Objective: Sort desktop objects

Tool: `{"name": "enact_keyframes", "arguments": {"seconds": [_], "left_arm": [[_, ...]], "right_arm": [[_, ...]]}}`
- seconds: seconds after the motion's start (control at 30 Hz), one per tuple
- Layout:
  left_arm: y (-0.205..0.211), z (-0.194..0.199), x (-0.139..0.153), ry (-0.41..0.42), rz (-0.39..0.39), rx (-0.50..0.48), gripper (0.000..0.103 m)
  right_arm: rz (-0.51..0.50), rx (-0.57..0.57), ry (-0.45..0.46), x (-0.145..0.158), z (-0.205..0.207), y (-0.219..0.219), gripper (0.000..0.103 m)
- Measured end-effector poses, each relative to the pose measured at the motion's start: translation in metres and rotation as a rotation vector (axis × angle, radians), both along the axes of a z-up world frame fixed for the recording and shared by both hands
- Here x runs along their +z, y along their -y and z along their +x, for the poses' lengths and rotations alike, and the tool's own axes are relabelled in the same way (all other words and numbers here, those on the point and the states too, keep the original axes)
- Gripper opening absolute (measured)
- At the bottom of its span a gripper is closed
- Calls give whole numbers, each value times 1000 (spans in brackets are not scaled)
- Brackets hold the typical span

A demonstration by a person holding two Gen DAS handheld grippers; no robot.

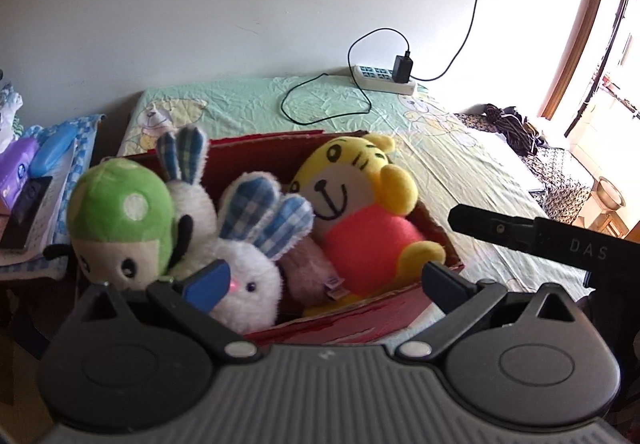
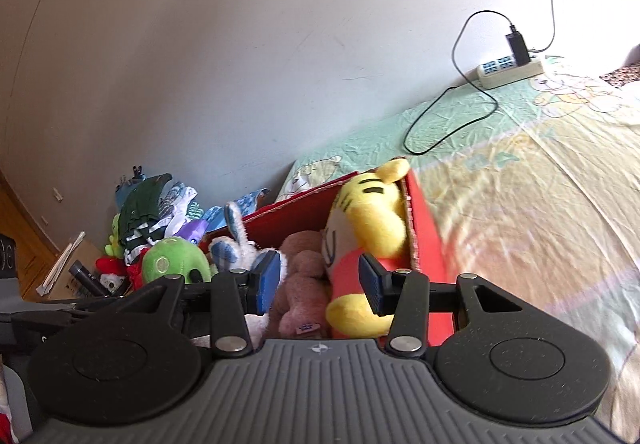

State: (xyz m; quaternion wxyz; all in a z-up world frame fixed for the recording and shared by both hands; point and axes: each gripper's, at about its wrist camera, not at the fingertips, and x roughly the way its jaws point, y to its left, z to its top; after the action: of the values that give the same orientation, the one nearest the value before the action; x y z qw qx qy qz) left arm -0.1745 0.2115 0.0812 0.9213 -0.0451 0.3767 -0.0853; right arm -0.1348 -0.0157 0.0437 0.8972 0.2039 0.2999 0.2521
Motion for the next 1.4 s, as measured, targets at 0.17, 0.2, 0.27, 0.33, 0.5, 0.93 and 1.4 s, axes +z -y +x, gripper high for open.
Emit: {"name": "enact_keyframes", "arguments": {"seconds": [0.17,0.2,0.27,0.33,0.5,0.93,1.4], "left_arm": [[37,2,-4,-36,-15,-14,102],[46,3,-5,-37,-4,-20,102],[62,5,-7,-39,12,-14,102],[76,9,-11,-50,11,0,102],[114,19,-21,-111,107,-10,102],[152,27,-40,-224,155,79,102],[163,28,-74,-368,215,127,102]], "right_arm": [[8,-62,-36,-5,-1,24,53],[5,-70,-48,-6,0,28,53],[5,-88,-75,-9,2,38,53],[-11,-103,-89,-11,2,47,53],[-101,-137,-130,-19,1,70,53],[-204,-160,-225,-36,15,110,65],[-330,-168,-261,-48,19,117,71]]}}
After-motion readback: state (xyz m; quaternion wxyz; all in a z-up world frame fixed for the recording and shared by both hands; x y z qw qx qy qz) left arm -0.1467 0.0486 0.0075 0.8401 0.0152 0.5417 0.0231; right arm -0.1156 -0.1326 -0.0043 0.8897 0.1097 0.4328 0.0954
